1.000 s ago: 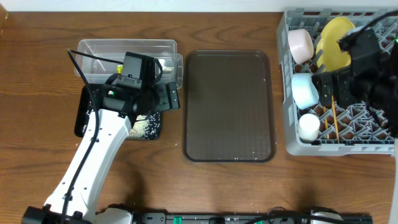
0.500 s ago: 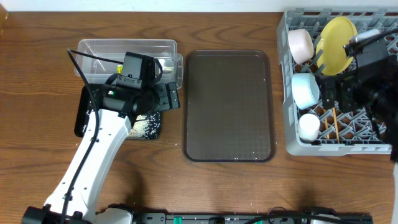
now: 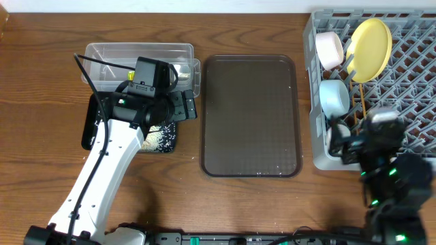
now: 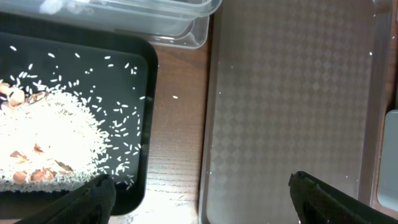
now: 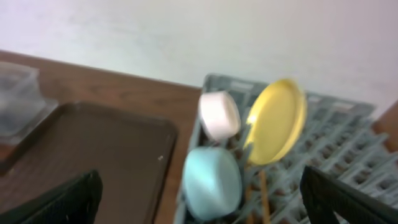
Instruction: Sort waste into correct bins and load items into the dishwasher rack
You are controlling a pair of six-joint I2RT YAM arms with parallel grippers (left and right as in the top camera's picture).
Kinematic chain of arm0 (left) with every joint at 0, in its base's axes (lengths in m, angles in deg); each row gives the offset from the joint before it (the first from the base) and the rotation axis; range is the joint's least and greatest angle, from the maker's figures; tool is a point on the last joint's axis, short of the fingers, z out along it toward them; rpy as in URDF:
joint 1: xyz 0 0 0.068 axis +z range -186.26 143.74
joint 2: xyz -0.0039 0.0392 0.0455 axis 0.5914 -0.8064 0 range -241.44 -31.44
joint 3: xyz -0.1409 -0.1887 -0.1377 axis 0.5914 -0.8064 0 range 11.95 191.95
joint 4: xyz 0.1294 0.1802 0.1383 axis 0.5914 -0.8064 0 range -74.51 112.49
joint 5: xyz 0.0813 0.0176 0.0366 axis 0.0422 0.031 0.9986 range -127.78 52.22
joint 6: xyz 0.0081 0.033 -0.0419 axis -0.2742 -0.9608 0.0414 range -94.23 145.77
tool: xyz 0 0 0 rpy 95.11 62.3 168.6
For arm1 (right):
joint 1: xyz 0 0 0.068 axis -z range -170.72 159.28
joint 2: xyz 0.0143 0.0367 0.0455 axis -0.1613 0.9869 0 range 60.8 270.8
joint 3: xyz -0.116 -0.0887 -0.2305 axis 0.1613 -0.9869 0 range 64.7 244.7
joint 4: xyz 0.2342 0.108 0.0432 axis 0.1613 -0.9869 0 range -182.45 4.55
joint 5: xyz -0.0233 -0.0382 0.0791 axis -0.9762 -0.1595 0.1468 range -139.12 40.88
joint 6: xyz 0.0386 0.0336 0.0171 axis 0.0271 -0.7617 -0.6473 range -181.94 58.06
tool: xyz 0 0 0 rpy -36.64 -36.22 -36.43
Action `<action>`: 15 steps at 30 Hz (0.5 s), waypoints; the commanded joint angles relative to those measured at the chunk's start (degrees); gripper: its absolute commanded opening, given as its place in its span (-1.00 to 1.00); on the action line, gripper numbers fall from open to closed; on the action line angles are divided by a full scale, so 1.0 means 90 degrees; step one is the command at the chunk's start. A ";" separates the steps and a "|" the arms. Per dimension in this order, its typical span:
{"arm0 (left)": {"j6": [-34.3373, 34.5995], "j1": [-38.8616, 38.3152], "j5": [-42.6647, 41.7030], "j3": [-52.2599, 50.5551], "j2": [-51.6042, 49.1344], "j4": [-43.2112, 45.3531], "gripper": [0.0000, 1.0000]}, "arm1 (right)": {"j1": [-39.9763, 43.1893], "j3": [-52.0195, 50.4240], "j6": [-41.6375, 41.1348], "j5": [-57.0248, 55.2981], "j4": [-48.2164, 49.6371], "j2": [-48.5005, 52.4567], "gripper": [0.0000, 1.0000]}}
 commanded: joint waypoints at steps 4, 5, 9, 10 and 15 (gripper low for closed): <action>0.0007 0.0019 0.0039 0.0007 -0.0036 -0.0002 0.84 | -0.0505 -0.1795 -0.0661 -0.0461 0.0886 -0.1168 0.98; 0.0007 0.0019 0.0039 0.0007 -0.0036 -0.0002 0.84 | -0.0508 -0.2050 -0.0707 -0.0396 0.1030 -0.1343 0.98; 0.0007 0.0019 0.0039 0.0007 -0.0036 -0.0002 0.83 | -0.0508 -0.2868 -0.0845 -0.0238 0.1328 -0.2008 0.99; 0.0007 0.0019 0.0039 0.0007 -0.0036 -0.0002 0.84 | -0.0508 -0.3038 -0.0891 -0.0238 0.1375 -0.2178 0.99; 0.0005 0.0019 0.0039 0.0007 -0.0036 -0.0002 0.83 | -0.0508 -0.3599 -0.0981 -0.0240 0.1532 -0.2888 0.98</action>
